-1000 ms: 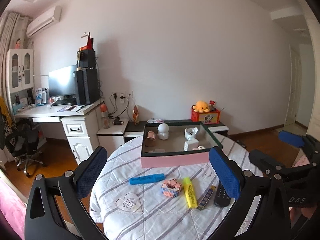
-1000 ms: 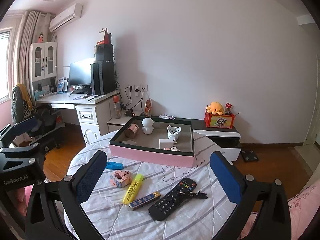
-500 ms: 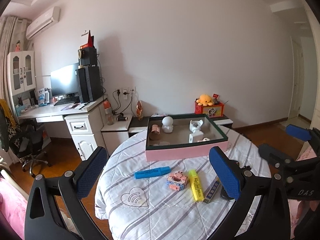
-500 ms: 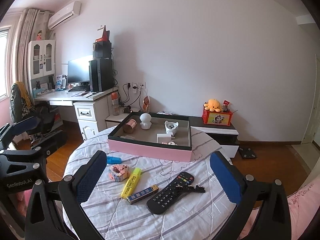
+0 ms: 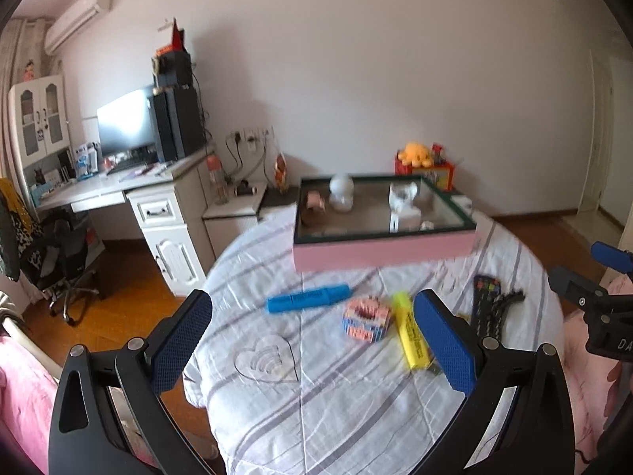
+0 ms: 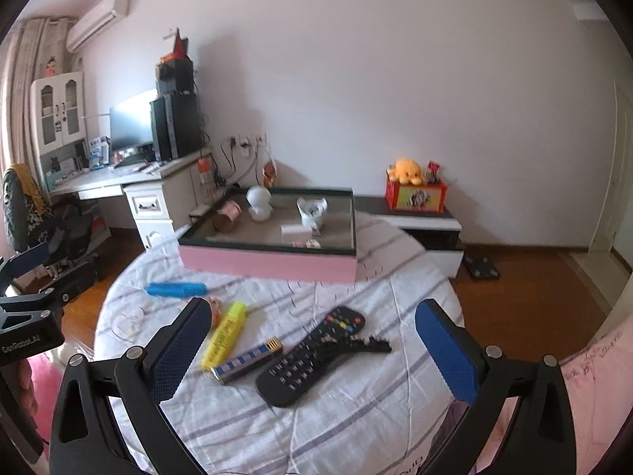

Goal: Organize rigid objects
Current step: 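Lower the right gripper onto the black hair clip beside the remote and close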

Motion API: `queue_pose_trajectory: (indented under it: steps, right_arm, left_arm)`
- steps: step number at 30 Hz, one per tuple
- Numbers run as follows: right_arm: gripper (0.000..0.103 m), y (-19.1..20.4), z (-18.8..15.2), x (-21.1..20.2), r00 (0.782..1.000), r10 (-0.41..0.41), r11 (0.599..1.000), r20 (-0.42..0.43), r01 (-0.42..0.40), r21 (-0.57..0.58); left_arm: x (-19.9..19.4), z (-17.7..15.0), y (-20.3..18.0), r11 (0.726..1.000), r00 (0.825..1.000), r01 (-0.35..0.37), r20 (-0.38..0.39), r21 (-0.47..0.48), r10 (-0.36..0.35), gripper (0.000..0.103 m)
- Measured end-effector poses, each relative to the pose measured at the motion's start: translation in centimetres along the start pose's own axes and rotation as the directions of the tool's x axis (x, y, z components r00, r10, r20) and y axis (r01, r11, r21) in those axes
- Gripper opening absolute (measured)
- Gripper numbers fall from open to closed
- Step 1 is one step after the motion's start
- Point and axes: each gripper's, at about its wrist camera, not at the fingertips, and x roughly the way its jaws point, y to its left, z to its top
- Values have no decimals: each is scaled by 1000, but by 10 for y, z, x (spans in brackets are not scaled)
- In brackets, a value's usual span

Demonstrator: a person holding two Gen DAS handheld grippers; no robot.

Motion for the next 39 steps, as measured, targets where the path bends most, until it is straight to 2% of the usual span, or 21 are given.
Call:
queue_pose_trajectory:
  steps: [4,9,14,21,23,25,28,34,39]
  right_arm:
    - [103,-8,-19,26,996,1,1000,-84,1,25]
    - [103,-8,-45,60,979,21,999,-200,-14,37]
    - [103,2,-58,87,961,20,1000,-277,-17,13]
    - [103,-6,-59,94,959,10,1000,-282,-6,15]
    - [103,-15,-60,92,958,32,999,-286,-23,36]
    - [103,-26,-58,83,966,69,996,-248,-51,79]
    - [103,-39,-55,79,974,49,993,-222,-24,112]
    - [103,-51,-45,102,963,116,978,-244,-69,195]
    - [103,-45,-41,129,952,104,980,-289,-48,194]
  left_arm:
    - [23,-14,-6,1000,998,-5,-66,27,7,103]
    - [44,-27,-7,999,992,-10,-128,39,15,103]
    - [53,-30,-2,999,988,-25,-151,42,31,103]
    - [64,-34,-3,999,983,-19,-180,48,27,103]
    - [66,-35,-6,999,983,-9,-185,52,19,103]
    - [68,-35,-9,998,982,4,-190,55,7,103]
    - [71,-36,-15,998,980,12,-197,63,1,103]
    - [76,-38,-25,996,978,25,-210,91,-5,103]
    - [81,-40,-23,995,974,16,-225,94,6,103]
